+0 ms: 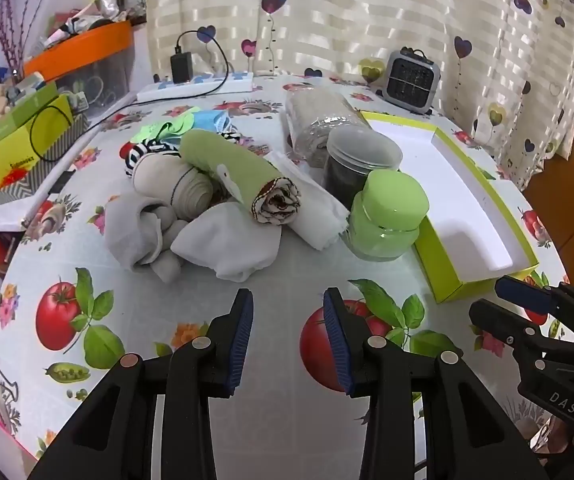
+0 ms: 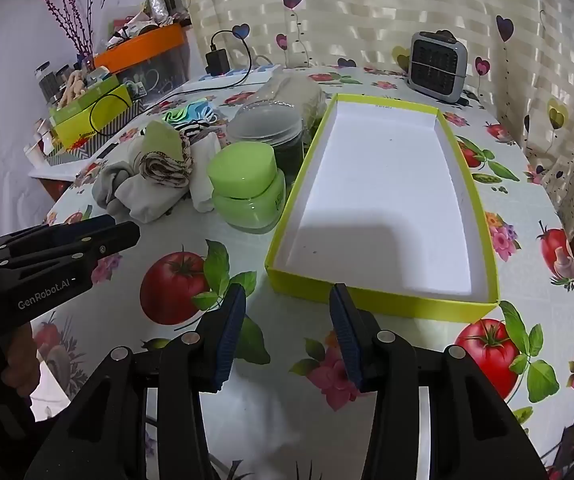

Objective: Organize soft objects

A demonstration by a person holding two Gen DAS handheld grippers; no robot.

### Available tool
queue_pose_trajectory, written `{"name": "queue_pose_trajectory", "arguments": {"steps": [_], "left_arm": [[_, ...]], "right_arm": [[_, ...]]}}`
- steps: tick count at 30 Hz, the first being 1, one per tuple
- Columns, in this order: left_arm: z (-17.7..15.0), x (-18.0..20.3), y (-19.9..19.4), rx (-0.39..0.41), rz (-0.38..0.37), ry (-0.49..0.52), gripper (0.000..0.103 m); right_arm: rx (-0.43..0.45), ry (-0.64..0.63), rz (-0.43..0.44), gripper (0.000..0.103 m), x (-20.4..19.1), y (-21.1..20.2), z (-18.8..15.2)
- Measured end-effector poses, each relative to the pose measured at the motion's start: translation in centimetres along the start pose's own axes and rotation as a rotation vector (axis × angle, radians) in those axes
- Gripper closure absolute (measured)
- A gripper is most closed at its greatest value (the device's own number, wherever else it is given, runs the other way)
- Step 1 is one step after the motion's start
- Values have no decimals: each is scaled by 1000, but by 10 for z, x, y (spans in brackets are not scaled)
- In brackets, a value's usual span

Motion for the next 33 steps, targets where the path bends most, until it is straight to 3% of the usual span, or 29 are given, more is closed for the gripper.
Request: {"name": "queue_pose_trajectory", "arguments": {"steps": [12, 17, 33], "left_arm": [[2, -15, 4, -11, -10, -2, 68], [-2, -6, 1, -28, -39, -27, 68], [-2, -4, -7, -8, -36, -22, 68]], "right_arm": [[5, -2, -1, 58, -1, -1, -1], [8, -2, -2, 58, -1, -3, 0], [11, -13, -3, 58, -5, -6, 1]]}}
Point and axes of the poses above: each gripper's, at about its wrist camera, not at the fingertips, and y roughly the way its jaws point, x to its right, z to its top, the point moved 2 cm from there along y, roughly the way its jaws point, and after that the axes turned 11 degrees about z, right-handed, at the moved point
